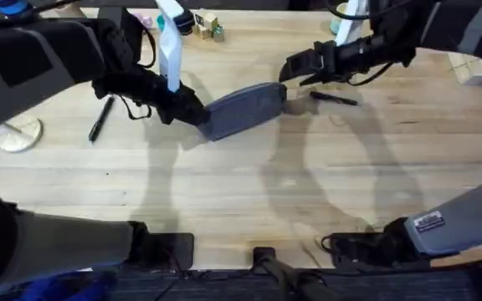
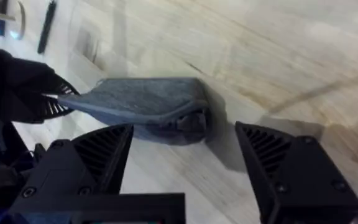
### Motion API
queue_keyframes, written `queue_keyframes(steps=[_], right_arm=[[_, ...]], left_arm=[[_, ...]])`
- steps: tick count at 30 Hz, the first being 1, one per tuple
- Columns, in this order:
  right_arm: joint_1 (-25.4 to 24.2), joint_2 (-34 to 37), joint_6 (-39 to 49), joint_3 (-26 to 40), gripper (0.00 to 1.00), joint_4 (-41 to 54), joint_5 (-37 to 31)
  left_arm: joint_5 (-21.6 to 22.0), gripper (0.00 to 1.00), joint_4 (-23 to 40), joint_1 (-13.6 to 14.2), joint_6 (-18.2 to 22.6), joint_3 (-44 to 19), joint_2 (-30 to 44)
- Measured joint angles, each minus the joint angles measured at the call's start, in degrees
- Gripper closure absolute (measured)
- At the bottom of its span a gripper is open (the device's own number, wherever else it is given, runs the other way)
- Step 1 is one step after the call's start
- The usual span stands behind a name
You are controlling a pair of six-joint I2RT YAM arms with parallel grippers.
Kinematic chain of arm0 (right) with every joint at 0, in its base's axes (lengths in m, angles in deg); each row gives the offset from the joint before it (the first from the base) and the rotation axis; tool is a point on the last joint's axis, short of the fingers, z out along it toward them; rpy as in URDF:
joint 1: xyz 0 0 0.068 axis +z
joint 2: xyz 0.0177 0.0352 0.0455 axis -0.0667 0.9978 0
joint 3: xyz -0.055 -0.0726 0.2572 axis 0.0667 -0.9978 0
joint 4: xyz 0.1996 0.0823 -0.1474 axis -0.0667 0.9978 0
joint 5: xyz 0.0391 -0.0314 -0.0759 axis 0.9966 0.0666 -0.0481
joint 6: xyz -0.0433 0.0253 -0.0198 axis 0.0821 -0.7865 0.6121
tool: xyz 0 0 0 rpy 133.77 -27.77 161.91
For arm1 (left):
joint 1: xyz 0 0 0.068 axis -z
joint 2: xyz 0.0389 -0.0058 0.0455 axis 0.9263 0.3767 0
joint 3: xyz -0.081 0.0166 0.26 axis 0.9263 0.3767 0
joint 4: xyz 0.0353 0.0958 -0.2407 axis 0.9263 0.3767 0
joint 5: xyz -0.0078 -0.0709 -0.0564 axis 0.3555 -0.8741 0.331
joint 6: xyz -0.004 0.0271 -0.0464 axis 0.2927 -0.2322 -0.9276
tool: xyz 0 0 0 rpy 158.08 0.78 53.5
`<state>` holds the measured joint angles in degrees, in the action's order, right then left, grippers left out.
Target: Unzip the bag, pick up the pens from the table one at a time and place them inside, then zip the bag closed.
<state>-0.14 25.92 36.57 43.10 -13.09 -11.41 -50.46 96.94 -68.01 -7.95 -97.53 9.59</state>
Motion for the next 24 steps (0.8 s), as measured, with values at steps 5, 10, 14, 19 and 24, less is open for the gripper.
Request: queue_keyframes(steps=[5,10,14,19,24], right_arm=[[1.0,0.8,-1.6,0.1,0.006,-2.2,0.1],[1.7,3.3,-4.2,0.1,0.044,-2.9,0.5],[1.9,3.6,-5.0,0.1,0.238,-3.2,1.4],[2.2,3.6,-5.6,0.2,0.500,-3.2,2.6],[2.3,3.6,-6.6,0.3,0.603,-3.1,3.0]], left_arm=[[0.0,0.959,0.0,0.0,0.0,0.0,0.0],[0.0,0.959,0.0,0.0,0.0,0.0,0.0],[0.0,0.959,0.0,0.0,0.0,0.0,0.0],[-0.2,0.959,-0.2,0.0,0.0,0.0,0.0],[-0.2,0.959,-0.2,0.0,0.0,0.0,0.0]])
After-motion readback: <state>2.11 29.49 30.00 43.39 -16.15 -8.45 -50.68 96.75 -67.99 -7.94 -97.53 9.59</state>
